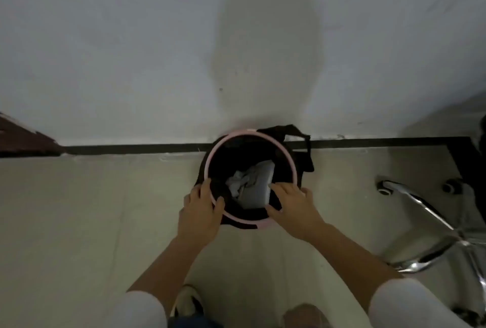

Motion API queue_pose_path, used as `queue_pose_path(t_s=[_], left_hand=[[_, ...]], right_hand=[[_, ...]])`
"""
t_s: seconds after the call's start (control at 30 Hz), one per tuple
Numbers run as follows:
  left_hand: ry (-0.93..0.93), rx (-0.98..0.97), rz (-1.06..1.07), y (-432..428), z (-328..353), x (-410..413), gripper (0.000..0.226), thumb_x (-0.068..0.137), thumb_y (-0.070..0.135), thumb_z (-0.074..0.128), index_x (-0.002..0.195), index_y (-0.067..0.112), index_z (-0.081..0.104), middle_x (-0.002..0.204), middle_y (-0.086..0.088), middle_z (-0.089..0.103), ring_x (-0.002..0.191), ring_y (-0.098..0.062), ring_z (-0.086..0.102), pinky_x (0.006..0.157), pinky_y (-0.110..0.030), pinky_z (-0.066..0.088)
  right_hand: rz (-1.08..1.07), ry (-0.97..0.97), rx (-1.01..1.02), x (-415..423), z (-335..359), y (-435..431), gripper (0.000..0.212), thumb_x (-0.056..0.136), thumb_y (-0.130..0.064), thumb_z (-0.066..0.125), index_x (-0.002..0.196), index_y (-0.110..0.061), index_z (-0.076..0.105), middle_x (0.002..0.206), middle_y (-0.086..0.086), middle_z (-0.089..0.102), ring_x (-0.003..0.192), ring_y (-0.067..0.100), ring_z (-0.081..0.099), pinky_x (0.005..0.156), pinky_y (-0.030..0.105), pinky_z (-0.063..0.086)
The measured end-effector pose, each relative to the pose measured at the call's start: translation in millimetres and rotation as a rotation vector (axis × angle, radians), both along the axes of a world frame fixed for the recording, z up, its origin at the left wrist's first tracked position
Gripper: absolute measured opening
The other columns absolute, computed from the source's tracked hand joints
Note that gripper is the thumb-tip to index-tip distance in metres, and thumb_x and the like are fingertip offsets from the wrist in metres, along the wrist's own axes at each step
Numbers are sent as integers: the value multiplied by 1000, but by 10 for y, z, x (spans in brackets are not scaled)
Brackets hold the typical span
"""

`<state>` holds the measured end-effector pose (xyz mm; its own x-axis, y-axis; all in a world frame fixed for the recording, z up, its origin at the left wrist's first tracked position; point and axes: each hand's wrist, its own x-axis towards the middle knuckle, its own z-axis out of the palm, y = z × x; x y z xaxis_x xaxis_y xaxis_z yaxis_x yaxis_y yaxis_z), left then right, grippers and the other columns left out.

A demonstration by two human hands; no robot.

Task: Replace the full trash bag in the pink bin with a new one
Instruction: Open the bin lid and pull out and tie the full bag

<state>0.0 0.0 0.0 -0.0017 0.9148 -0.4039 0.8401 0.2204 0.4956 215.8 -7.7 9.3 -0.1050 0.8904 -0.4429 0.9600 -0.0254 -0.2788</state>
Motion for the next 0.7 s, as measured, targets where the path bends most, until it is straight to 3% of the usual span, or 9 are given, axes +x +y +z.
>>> queue_pose_path(t_s=[0.1,0.17,0.27,0.37,0.53,0.7], left_hand=[[22,61,134,140,-620,-7,60,97,40,35,149,18,17,134,-19,46,118,-39,46,90,-50,45],[-70,73,201,233,-898,20,59,98,37,33,150,18,12,127,-23,50,110,-42,52,86,-50,47],[-223,178,248,274,-1118,34,55,99,25,36,149,16,16,125,-25,53,106,-44,56,86,-48,48],[-272,206,280,472,-1212,-35,52,98,19,38,148,15,21,133,-21,52,116,-40,53,94,-42,42],[-533,148,347,547,-1137,-205,54,98,22,45,149,23,25,146,-5,45,131,-24,45,108,-37,38],[-719,24,456,561,-1116,-261,56,95,26,52,145,37,29,122,-9,63,109,-27,62,89,-42,53]], right_hand=[[167,36,152,-23,-575,92,49,87,-43,46,128,-16,53,130,2,57,124,22,51,106,46,29],[265,76,279,-41,-844,139,46,84,-45,47,115,-15,63,116,3,66,110,22,61,95,43,40],[401,149,420,-53,-1059,147,40,86,-45,52,109,-15,65,109,1,68,103,16,59,89,33,40],[532,208,445,64,-1175,152,38,85,-46,56,102,-15,67,102,2,68,96,17,57,82,29,41],[574,264,410,76,-1182,50,27,81,-45,63,84,-20,70,69,-4,65,63,13,58,61,26,44],[664,263,442,37,-1246,59,27,89,-42,55,85,-18,68,67,-4,63,60,13,55,56,24,42]])
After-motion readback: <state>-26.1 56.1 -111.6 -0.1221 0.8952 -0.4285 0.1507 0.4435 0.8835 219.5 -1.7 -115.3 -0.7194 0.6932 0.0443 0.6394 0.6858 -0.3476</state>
